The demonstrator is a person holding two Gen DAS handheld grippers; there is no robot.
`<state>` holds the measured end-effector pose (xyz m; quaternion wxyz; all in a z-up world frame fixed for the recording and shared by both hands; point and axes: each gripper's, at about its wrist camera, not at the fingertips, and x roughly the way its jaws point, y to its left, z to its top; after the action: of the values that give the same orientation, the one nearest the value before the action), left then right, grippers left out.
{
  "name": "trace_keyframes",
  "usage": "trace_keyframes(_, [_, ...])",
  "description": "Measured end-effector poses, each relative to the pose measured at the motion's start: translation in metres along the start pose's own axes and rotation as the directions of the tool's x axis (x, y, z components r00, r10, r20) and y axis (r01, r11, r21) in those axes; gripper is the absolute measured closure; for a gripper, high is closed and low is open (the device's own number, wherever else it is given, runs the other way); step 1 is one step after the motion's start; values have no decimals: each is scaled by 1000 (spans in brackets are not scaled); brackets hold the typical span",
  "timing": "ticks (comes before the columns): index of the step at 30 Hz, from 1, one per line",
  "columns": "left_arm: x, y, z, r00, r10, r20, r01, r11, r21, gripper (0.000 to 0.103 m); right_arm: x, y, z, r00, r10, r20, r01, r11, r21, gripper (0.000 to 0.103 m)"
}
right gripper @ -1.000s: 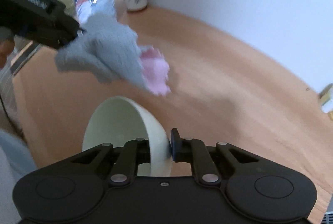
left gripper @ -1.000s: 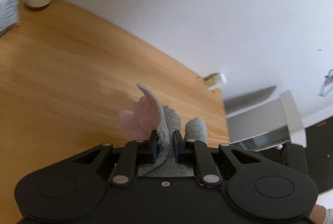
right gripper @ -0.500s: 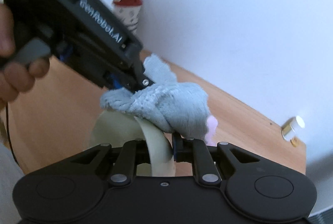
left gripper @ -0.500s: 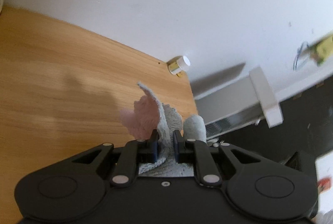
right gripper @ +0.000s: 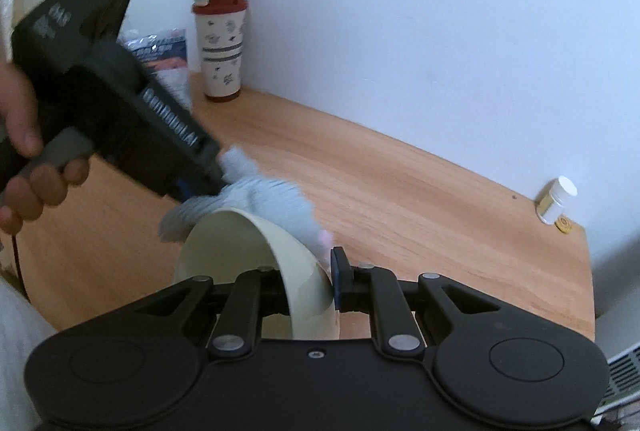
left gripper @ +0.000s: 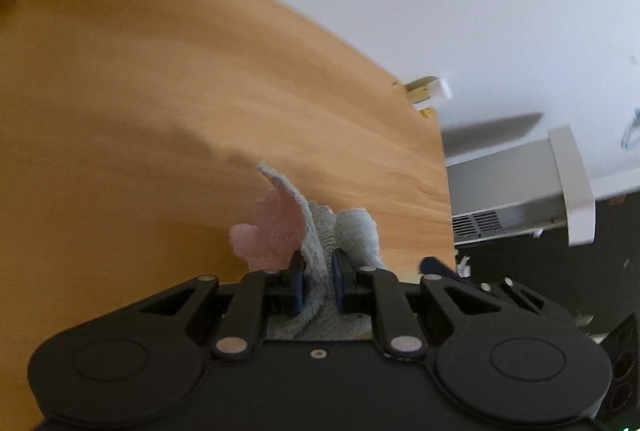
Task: Clean bowl
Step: 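Rub the grey-pink cloth over the bowl's outer wall with the left gripper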
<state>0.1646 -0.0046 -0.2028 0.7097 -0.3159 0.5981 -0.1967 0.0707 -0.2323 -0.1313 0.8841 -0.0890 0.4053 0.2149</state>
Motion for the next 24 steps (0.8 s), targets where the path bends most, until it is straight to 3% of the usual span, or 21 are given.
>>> trace_keyframes(4, [4, 14, -3, 1000, -20, -19, 19, 997, -77, 91, 1, 3, 2, 1000, -8, 13, 7, 998, 59, 85])
trace_keyframes(8, [-6, 14, -1, 997, -73, 35, 76, 991, -107, 92, 2, 0, 0, 1000, -9, 28, 6, 994, 110, 85])
trace_keyframes(12, [-14, -7, 4, 996, -61, 67, 63, 997, -34, 92, -12, -10, -8, 999, 13, 32, -17, 991, 134, 85])
trace_keyframes(17, [-13, -42, 7, 989, -136, 52, 133, 989, 57, 91, -4, -2, -5, 999, 47, 12, -48, 993, 110, 85])
trace_keyframes(24, [-12, -67, 0, 992, -114, 55, 102, 977, 185, 91, -2, 2, -4, 998, 56, 15, -57, 993, 102, 84])
